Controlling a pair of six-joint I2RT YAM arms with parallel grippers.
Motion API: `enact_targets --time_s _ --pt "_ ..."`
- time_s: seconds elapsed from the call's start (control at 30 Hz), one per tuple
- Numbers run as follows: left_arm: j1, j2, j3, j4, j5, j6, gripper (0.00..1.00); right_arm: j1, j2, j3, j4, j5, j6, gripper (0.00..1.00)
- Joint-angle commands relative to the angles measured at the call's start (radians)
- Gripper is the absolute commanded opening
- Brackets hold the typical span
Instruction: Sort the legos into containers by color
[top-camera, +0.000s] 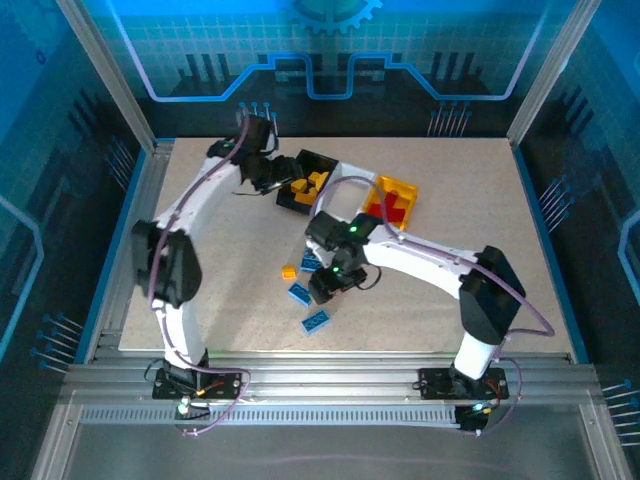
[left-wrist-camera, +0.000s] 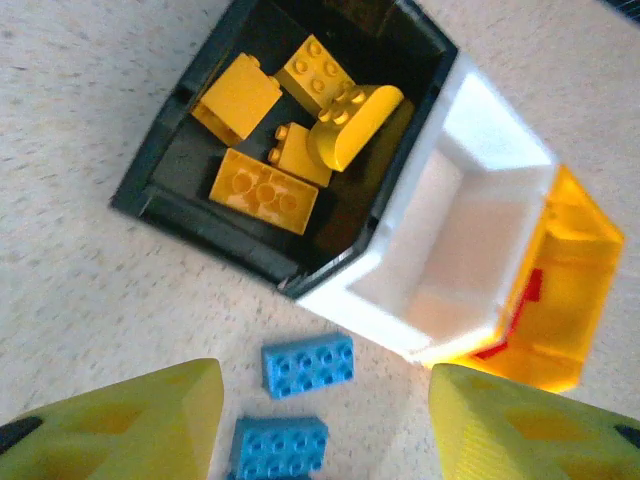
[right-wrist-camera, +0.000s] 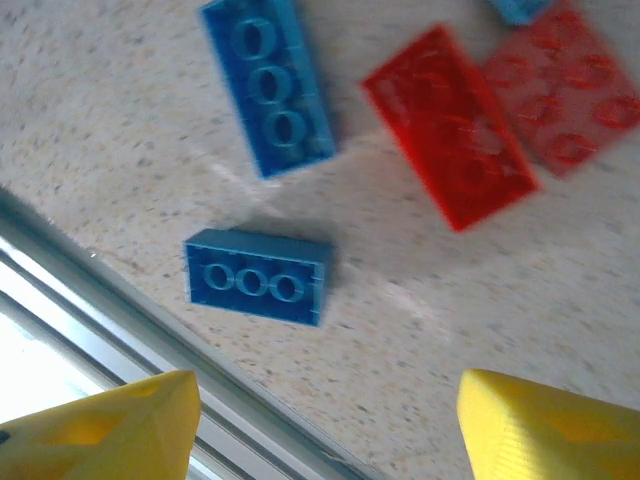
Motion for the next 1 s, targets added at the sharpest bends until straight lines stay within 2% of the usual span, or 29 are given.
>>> enact_targets --time_s 0.0,0.2,0.4,0.63,0.97 --pt "0.037 -0.169 -0.160 -0.013 -0.032 0.025 0.60 0.062 0.078 0.056 -0.011 0.017 -0.049 0.70" --pt "0.061 -0.436 -0.427 -0.051 -0.034 0.002 0.64 0.119 0.226 0.163 -0.040 0.068 -0.053 0.74" --pt "0.063 -0.596 -0.581 -0.076 -0.035 -0.030 0.66 0.122 0.330 0.259 -0.052 0.097 -0.074 0.77" --pt "0.072 -0.675 -0.637 -0.114 -0.026 -0.032 0.67 0.098 0.432 0.390 -0.091 0.186 -0.124 0.77" --pt "0.091 -0.684 -0.648 -0.155 -0.006 -0.002 0.68 0.054 0.538 0.506 -0.108 0.200 -0.183 0.74"
